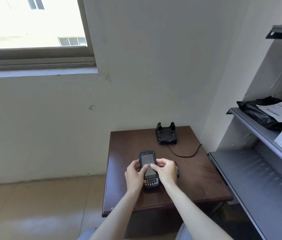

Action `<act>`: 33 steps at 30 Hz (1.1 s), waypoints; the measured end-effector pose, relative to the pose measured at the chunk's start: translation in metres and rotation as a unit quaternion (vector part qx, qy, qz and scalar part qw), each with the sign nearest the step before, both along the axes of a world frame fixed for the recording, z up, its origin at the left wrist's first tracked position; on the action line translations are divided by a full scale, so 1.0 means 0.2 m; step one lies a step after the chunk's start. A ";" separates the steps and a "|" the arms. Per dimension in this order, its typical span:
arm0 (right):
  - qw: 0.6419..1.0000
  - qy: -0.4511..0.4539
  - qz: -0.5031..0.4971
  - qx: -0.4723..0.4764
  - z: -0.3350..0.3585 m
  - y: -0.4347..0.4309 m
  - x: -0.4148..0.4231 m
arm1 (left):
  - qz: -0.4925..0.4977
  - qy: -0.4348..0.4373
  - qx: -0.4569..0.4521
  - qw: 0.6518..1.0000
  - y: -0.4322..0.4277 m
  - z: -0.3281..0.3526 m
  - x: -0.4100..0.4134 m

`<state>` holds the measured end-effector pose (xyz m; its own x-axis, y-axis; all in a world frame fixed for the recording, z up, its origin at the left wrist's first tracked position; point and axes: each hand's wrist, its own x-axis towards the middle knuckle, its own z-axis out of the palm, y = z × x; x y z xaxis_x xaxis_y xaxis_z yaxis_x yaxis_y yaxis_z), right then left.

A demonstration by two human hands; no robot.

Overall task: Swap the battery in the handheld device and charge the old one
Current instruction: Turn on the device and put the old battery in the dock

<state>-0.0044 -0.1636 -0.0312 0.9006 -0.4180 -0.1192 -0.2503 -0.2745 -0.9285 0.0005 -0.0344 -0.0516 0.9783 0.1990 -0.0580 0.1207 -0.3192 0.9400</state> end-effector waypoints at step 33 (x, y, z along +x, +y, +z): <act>0.997 0.041 0.023 -0.058 0.07 -0.01 0.00 | -0.049 0.010 -0.024 0.998 0.05 -0.09 0.07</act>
<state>-0.0052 -0.1666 -0.0168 0.9087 -0.3907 -0.1467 -0.3083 -0.3916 -0.8669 0.0140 -0.0236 -0.0695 0.9915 0.0982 -0.0849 0.1098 -0.2856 0.9520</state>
